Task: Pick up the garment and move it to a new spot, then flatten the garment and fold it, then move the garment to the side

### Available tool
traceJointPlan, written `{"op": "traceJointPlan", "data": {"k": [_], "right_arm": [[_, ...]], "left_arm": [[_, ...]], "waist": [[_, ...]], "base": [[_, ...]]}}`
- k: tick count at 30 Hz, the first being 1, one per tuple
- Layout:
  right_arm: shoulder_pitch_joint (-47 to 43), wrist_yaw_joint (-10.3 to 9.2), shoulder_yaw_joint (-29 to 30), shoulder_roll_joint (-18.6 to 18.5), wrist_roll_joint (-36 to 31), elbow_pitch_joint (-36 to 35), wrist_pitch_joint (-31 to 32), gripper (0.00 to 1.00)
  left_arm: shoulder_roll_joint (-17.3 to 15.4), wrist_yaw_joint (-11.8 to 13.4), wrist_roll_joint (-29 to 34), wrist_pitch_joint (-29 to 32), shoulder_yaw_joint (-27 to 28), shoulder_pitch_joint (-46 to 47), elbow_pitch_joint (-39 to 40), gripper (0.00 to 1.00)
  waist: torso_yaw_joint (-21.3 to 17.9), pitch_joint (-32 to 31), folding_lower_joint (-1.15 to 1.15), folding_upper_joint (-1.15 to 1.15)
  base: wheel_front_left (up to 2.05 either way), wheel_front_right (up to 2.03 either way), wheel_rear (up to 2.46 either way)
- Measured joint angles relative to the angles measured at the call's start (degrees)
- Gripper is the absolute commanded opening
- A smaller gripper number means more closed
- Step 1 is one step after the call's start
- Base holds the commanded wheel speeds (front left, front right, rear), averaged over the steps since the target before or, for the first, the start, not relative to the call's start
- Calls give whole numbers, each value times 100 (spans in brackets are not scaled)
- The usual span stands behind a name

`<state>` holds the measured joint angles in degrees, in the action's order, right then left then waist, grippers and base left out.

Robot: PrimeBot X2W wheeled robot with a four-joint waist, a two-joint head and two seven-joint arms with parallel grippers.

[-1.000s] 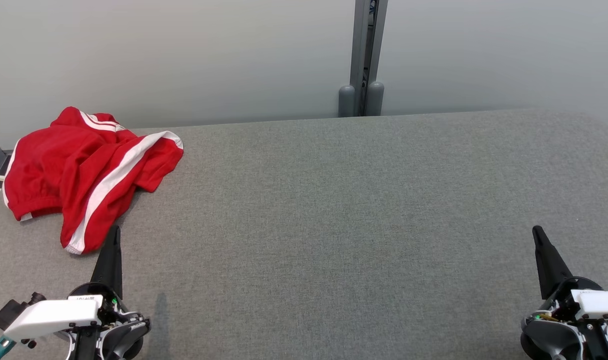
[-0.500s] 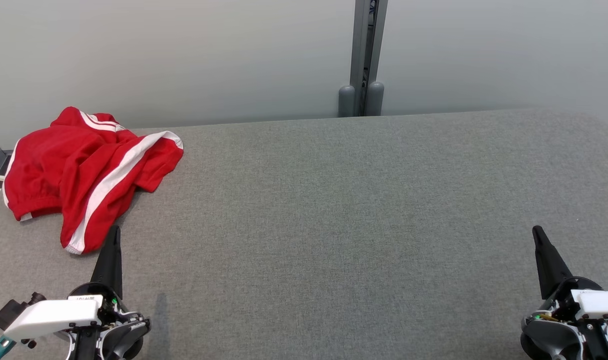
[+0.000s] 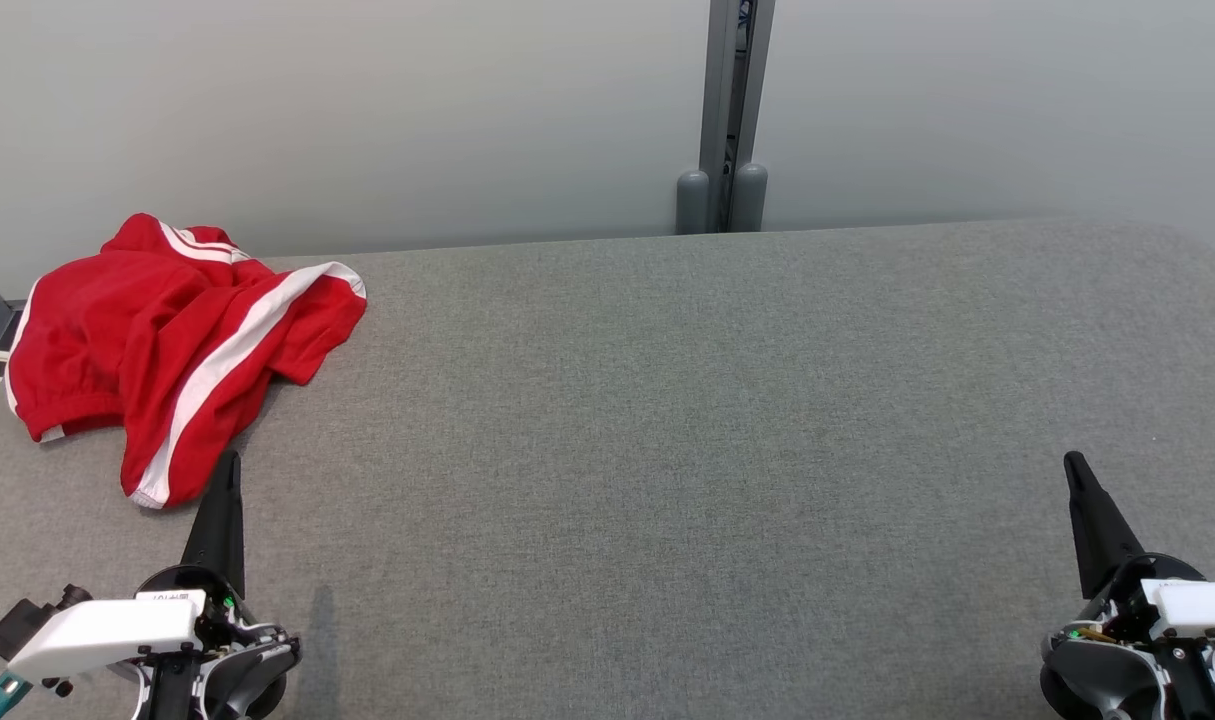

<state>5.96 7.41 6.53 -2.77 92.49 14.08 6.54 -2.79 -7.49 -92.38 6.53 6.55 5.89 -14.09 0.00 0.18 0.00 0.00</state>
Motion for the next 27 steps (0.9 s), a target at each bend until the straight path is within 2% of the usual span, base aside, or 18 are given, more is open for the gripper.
{"op": "traceJointPlan", "data": {"k": [27], "right_arm": [[0, 0, 2, 0, 0, 0, 0, 0]], "left_arm": [[0, 0, 0, 0, 0, 0, 0, 0]], "waist": [[0, 0, 0, 0]], "base": [[0, 0, 0]]}}
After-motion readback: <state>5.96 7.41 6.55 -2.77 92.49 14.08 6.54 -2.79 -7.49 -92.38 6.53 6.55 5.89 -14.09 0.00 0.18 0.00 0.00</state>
